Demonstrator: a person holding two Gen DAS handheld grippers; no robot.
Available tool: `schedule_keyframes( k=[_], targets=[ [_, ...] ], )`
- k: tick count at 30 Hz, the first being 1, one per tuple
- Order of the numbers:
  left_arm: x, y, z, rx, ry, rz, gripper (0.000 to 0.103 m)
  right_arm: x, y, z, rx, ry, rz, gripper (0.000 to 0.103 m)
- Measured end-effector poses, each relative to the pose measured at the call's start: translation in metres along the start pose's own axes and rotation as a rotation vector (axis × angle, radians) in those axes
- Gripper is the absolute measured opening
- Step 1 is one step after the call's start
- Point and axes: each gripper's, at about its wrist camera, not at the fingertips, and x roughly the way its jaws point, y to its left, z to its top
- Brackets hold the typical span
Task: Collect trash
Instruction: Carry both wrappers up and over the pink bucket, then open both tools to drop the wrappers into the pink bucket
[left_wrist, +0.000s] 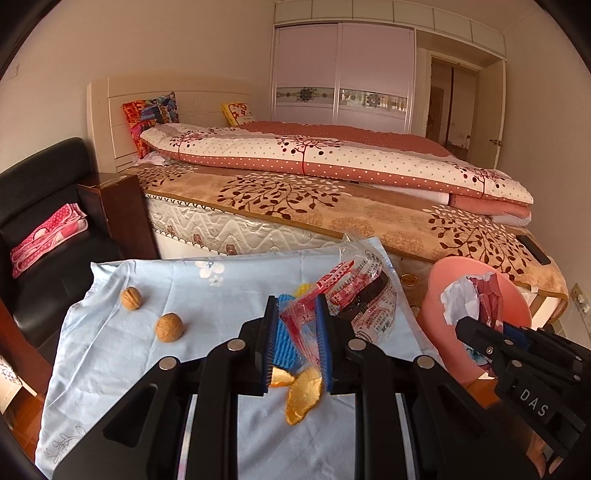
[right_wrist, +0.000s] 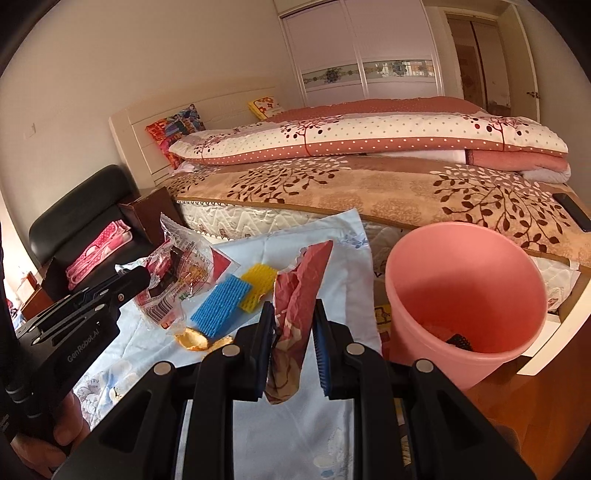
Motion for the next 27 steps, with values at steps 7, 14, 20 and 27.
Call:
schedule_keyframes(
  k=[7, 14, 20, 27],
  targets=[
    [0.02, -0.035, 0.003, 0.051, 0.014, -0.057, 0.019, 0.0, -0.04, 0.006, 0.068, -0.015, -0.066, 0.02],
    [0.038, -0.07, 0.007, 0.081, 0.026, -0.115, 0.019, -0.003, -0.081, 0.011, 0.134, -0.028, -0.133, 0.02],
    [0.051, -0.096, 0.012, 0.104, 0.029, -0.16, 0.019, -0.002, -0.115, 0.012, 0.182, -0.028, -0.182, 0.02],
    [0.063, -0.126, 0.014, 0.127, 0.026, -0.232, 0.02, 0.004, -0.144, 0.012, 0.214, -0.016, -0.218, 0.02]
  ],
)
